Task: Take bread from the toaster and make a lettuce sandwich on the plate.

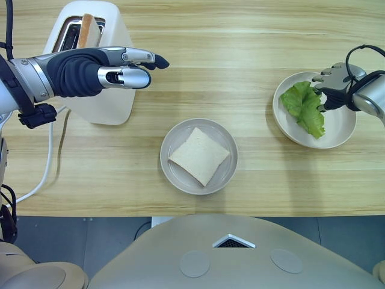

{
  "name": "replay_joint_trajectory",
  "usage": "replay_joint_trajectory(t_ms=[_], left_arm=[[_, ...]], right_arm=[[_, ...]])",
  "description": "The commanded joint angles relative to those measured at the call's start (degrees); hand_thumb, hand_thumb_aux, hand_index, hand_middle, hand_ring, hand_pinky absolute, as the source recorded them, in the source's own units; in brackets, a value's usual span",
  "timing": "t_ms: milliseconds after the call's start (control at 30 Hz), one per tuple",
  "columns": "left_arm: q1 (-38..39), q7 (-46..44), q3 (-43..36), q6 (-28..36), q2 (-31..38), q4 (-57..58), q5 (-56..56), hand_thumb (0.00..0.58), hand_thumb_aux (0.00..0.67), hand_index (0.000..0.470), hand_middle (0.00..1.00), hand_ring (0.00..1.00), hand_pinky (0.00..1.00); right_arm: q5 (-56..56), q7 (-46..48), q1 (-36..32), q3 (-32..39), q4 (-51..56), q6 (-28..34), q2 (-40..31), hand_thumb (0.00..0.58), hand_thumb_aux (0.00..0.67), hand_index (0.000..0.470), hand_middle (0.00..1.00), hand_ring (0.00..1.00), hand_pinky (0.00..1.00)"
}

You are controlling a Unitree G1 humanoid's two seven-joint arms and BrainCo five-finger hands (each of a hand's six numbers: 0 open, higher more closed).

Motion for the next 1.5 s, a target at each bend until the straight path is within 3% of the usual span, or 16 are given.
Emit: replay_joint_trajectory(t_ms=[33, 867, 1500], left_arm=[[0.19, -0.30, 0.05, -0.09, 0.72, 0.16, -0.45, 0.000, 0.000, 0.000, 0.00, 0.00, 0.00], [-0.49, -0.19, -0.48, 0.17, 0.67, 0.23, -0.58, 0.000, 0.000, 0.000, 0.00, 0.00, 0.00], [-0.92, 0.08, 0.02, 0.58, 1.26, -0.27, -1.15, 0.000, 0.000, 0.000, 0.00, 0.00, 0.00]], right_arm=[[-1.16, -0.77, -1.54, -0.03, 1.52, 1.01, 1.24, 0.434, 0.334, 0.234, 0.00, 0.00, 0.00], [-3.86, -1.40, -1.83, 2.54, 0.84, 1.82, 2.84, 0.441, 0.342, 0.240, 0.00, 0.00, 0.00], [-10.03, -5.28, -5.14, 6.63, 7.73, -2.29, 2.18, 0.454, 0.357, 0.251, 0.00, 0.00, 0.00]])
